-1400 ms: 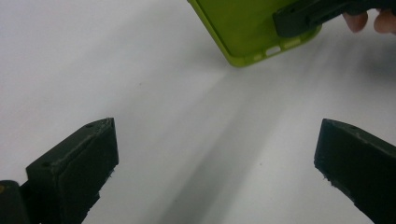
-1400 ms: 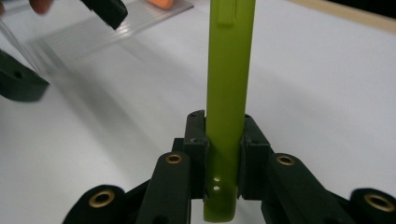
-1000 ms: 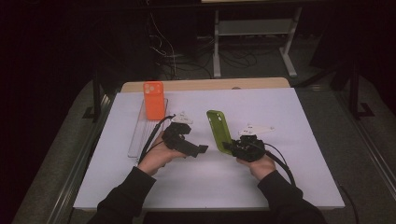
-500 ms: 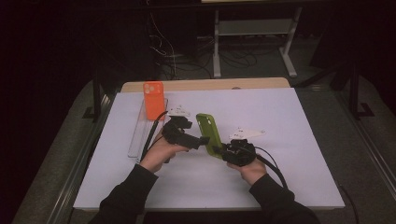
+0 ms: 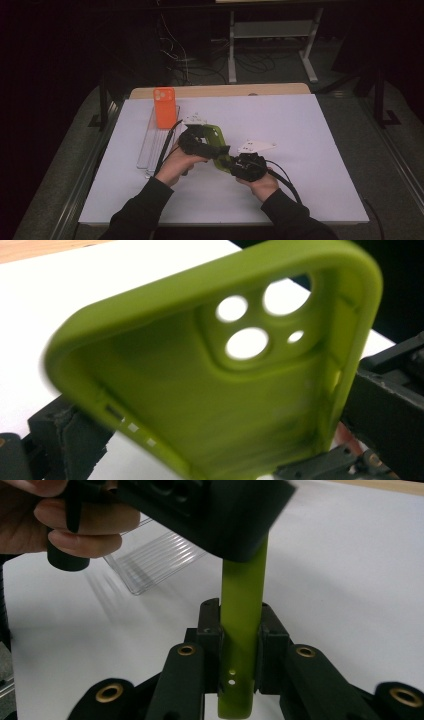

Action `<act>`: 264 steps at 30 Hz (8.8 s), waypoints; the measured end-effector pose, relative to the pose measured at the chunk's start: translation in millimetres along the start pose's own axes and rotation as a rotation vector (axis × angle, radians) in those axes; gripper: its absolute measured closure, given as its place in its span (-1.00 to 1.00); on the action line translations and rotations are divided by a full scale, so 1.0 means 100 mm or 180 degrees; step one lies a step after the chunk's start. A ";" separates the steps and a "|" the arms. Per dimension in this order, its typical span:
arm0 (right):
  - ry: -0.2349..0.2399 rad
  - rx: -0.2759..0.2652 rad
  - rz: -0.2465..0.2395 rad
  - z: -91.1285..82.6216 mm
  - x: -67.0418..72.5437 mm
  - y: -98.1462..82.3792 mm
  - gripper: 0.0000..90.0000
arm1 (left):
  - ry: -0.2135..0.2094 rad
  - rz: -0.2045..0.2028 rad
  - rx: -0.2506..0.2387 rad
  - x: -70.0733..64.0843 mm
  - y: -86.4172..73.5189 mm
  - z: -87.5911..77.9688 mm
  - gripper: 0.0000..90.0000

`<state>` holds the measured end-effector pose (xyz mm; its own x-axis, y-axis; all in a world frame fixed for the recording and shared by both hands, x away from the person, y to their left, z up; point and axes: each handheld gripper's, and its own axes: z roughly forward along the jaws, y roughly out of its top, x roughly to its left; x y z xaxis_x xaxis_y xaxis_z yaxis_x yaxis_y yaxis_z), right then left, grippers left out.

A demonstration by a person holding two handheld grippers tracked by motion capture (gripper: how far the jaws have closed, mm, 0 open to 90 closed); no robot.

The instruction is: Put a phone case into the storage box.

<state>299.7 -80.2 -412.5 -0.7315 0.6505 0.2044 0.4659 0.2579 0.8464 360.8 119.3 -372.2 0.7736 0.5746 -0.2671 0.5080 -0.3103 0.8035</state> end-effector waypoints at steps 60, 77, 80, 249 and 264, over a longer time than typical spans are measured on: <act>-0.0253 0.0627 -0.0275 -0.56 -0.62 -0.43 -1.00 | 0.0228 0.0290 0.0109 0.12 0.47 -0.34 -0.70; -0.0325 0.0540 -0.0158 -0.79 -0.72 -0.62 -1.00 | 0.0512 0.0309 0.0017 0.36 0.72 -0.65 -0.70; -0.0326 0.0557 -0.0169 -0.79 -0.72 -0.62 -1.00 | 0.0605 0.0302 0.0018 0.41 0.76 -0.72 -0.70; -0.0262 0.0513 -0.0221 -0.82 -0.68 -0.58 -1.00 | 0.0977 0.0003 0.0165 0.98 0.24 -1.01 -0.93; -0.0255 0.0455 -0.0240 -0.87 -0.68 -0.54 -1.00 | 0.0695 0.0229 0.0067 0.69 -0.09 -1.14 -0.93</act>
<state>280.9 -200.5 -429.1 -0.7277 0.6788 0.0982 0.4814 0.4035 0.7781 366.8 247.8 -337.3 0.7090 0.6999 -0.0864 0.4642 -0.3708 0.8044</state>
